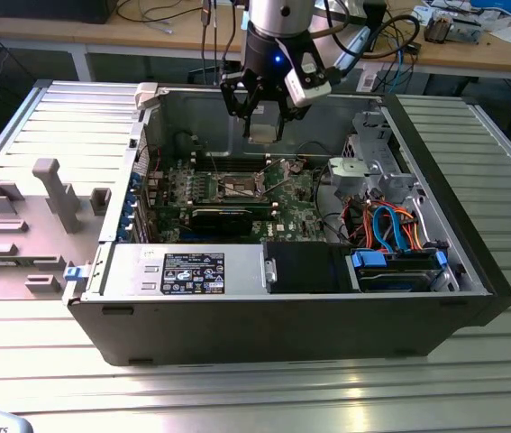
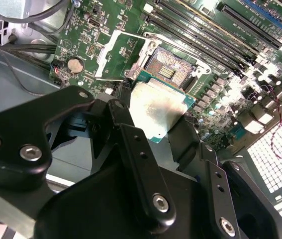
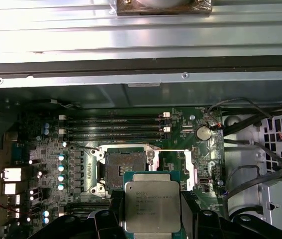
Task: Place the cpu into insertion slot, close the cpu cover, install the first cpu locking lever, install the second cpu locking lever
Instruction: 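Place the cpu into insertion slot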
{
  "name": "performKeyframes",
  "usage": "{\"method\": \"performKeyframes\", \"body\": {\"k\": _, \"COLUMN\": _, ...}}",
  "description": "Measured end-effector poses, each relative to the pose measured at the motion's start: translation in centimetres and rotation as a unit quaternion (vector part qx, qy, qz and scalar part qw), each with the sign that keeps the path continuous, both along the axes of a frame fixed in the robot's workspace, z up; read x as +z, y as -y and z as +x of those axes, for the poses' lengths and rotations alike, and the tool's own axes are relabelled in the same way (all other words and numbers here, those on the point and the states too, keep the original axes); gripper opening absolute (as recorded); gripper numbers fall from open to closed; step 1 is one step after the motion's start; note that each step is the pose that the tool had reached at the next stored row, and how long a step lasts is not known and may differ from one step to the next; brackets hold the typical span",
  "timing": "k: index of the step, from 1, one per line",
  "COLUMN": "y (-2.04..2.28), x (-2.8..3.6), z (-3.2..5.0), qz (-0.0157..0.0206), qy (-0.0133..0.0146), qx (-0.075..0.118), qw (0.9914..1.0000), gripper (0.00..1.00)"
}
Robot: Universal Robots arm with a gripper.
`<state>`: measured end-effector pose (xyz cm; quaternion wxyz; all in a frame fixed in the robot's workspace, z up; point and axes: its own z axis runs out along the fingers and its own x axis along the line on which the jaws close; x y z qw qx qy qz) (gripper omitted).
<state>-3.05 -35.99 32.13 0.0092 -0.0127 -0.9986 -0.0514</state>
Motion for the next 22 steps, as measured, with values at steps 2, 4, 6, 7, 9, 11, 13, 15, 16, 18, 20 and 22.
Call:
{"method": "performKeyframes", "body": {"k": 2, "y": 0.0, "x": -0.04, "z": 0.0, "qz": 0.0, "qy": 0.0, "qx": 0.0, "qw": 1.0, "gripper": 0.54}}
{"method": "performKeyframes", "body": {"k": 4, "y": 0.0, "x": -0.07, "z": 0.0, "qz": 0.0, "qy": 0.0, "qx": 0.0, "qw": 1.0, "gripper": 0.54}}
{"method": "performKeyframes", "body": {"k": 6, "y": 0.0, "x": -0.09, "z": 0.0, "qz": 0.0, "qy": 0.0, "qx": 0.0, "qw": 1.0, "gripper": 0.54}}
{"method": "performKeyframes", "body": {"k": 7, "y": 0.0, "x": -0.1, "z": 0.0, "qz": 0.0, "qy": 0.0, "qx": 0.0, "qw": 1.0, "gripper": 0.54}}
{"method": "performKeyframes", "body": {"k": 9, "y": 0.0, "x": -0.12, "z": 0.0, "qz": 0.0, "qy": 0.0, "qx": 0.0, "qw": 1.0, "gripper": 0.54}}
{"method": "performKeyframes", "body": {"k": 11, "y": 0.0, "x": -0.17, "z": 0.0, "qz": 0.0, "qy": 0.0, "qx": 0.0, "qw": 1.0, "gripper": 0.54}}
{"method": "performKeyframes", "body": {"k": 13, "y": 0.0, "x": -0.29, "z": 0.0, "qz": 0.0, "qy": 0.0, "qx": 0.0, "qw": 1.0, "gripper": 0.54}}
{"method": "performKeyframes", "body": {"k": 15, "y": 0.0, "x": -0.43, "z": 0.0, "qz": -0.0001, "qy": 0.0, "qx": 0.0, "qw": 1.0, "gripper": 0.54}}
{"method": "performKeyframes", "body": {"k": 16, "y": 0.0, "x": -0.44, "z": 0.0, "qz": -0.0001, "qy": 0.0, "qx": 0.0, "qw": 1.0, "gripper": 0.54}}
{"method": "performKeyframes", "body": {"k": 18, "y": 0.0, "x": -0.48, "z": 0.0, "qz": 0.0, "qy": 0.0, "qx": 0.0, "qw": 1.0, "gripper": 0.54}}
{"method": "performKeyframes", "body": {"k": 20, "y": 0.0, "x": -0.6, "z": 0.0, "qz": 0.0, "qy": 0.0, "qx": 0.0, "qw": 1.0, "gripper": 0.54}}
{"method": "performKeyframes", "body": {"k": 22, "y": 0.0, "x": -0.64, "z": 0.0, "qz": 0.0, "qy": 0.0, "qx": 0.0, "qw": 1.0, "gripper": 0.54}}
